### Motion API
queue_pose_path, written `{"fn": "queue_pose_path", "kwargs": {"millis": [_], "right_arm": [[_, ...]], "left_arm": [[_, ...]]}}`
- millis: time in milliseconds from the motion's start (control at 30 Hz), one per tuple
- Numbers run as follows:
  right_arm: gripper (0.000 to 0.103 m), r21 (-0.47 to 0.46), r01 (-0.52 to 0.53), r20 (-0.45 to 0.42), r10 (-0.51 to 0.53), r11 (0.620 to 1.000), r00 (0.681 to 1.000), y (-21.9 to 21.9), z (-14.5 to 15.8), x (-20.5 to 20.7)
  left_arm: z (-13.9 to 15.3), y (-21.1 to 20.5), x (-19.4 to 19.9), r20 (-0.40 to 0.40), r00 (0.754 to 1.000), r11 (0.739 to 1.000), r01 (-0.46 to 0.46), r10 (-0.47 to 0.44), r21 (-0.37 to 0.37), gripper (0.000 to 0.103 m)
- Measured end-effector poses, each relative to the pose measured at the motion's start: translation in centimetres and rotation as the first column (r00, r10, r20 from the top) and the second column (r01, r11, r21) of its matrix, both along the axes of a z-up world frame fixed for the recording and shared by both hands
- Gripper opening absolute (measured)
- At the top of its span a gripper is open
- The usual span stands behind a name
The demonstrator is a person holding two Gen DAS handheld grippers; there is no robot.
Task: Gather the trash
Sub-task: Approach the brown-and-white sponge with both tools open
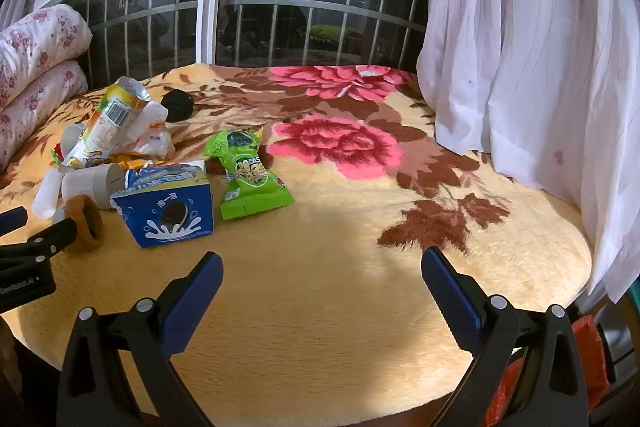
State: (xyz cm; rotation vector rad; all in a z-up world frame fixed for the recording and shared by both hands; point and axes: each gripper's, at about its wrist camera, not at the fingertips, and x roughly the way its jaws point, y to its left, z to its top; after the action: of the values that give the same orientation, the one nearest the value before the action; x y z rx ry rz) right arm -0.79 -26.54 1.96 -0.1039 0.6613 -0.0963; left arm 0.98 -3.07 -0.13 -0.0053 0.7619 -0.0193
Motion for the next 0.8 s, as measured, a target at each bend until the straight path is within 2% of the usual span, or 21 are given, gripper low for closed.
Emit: {"fn": "queue_pose_path", "kwargs": {"millis": [800], "right_arm": [[0.098, -0.003, 0.000, -0.007, 0.000, 1.000, 1.000, -0.10, -0.62, 0.21]], "left_arm": [[-0.85, 0.41, 0.55, -0.020, 1.000, 1.000, -0.004, 0.004, -0.008, 0.094]]}}
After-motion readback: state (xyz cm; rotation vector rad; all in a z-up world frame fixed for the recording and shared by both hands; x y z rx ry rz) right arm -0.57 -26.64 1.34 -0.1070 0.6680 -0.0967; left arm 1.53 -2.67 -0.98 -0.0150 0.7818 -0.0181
